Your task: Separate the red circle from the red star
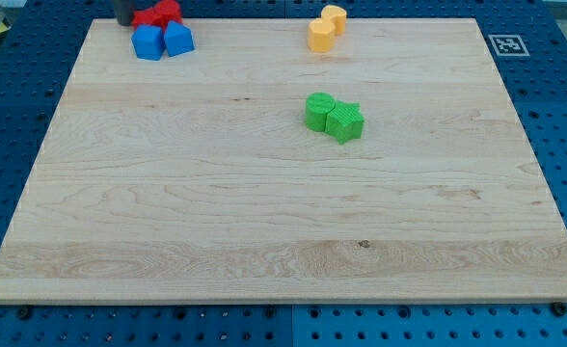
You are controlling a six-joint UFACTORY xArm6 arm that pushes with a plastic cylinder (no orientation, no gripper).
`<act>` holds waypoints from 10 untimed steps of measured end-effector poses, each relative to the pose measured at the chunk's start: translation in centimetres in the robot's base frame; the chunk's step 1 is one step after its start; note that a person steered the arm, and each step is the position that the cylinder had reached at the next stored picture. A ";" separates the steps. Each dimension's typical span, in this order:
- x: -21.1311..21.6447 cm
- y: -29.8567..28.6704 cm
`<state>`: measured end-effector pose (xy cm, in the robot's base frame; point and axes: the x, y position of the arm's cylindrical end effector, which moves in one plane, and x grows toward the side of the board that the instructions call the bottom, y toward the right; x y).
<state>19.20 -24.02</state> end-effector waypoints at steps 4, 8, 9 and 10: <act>0.0 3.0; 0.0 6.9; 0.0 4.6; -0.1 1.1</act>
<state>19.14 -22.91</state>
